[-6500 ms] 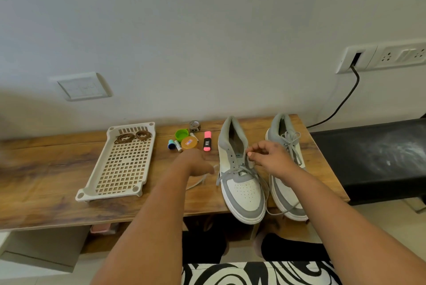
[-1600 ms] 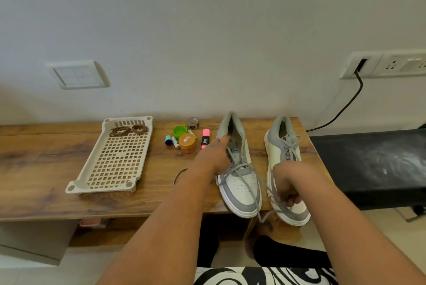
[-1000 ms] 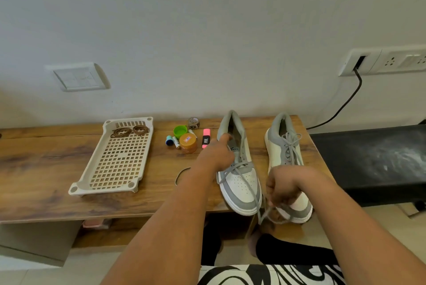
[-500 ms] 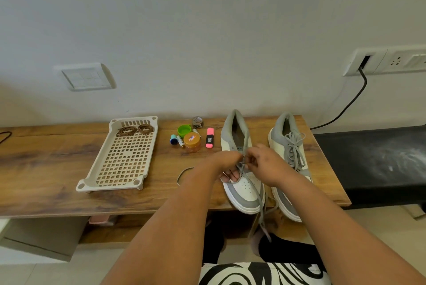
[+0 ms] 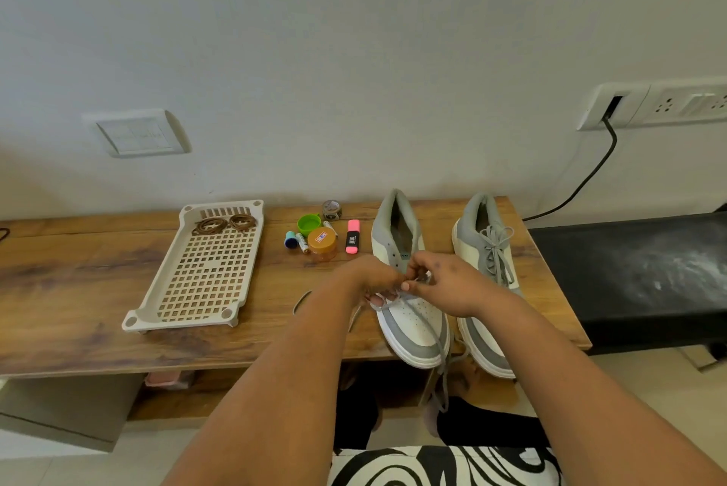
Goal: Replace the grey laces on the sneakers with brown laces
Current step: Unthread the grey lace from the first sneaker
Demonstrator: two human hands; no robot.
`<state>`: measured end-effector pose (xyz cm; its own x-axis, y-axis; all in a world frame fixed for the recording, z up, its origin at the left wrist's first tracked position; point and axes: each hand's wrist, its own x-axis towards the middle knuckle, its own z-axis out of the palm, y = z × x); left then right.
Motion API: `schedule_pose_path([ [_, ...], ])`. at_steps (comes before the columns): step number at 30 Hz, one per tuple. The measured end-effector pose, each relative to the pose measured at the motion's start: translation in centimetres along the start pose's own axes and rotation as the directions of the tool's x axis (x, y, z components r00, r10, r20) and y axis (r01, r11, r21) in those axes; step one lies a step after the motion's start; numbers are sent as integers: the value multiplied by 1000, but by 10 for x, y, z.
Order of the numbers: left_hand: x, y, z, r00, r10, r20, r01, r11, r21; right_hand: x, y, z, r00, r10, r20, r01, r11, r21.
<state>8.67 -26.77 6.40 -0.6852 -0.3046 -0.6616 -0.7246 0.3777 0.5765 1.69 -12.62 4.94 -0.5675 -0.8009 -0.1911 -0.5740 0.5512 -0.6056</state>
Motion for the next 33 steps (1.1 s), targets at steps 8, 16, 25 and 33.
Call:
schedule_pose_path([
  [8, 3, -8, -5, 1000, -8, -1, 7, 907, 422, -10, 7, -19, 966, 258, -26, -251, 908, -336],
  [16, -3, -5, -11, 953, -55, -298, 269, 606, 749, -8, -3, -29, 798, 41, -601, -323, 872, -369],
  [25, 5, 1, -7, 810, 336, -480, -54, 858, 511, -4, 5, -21, 851, 52, -523, -276, 891, -361],
  [33, 19, 2, 15, 870, 179, -459, -128, 982, 140, 7, -2, 16, 988, -15, -152, -12, 984, -177],
])
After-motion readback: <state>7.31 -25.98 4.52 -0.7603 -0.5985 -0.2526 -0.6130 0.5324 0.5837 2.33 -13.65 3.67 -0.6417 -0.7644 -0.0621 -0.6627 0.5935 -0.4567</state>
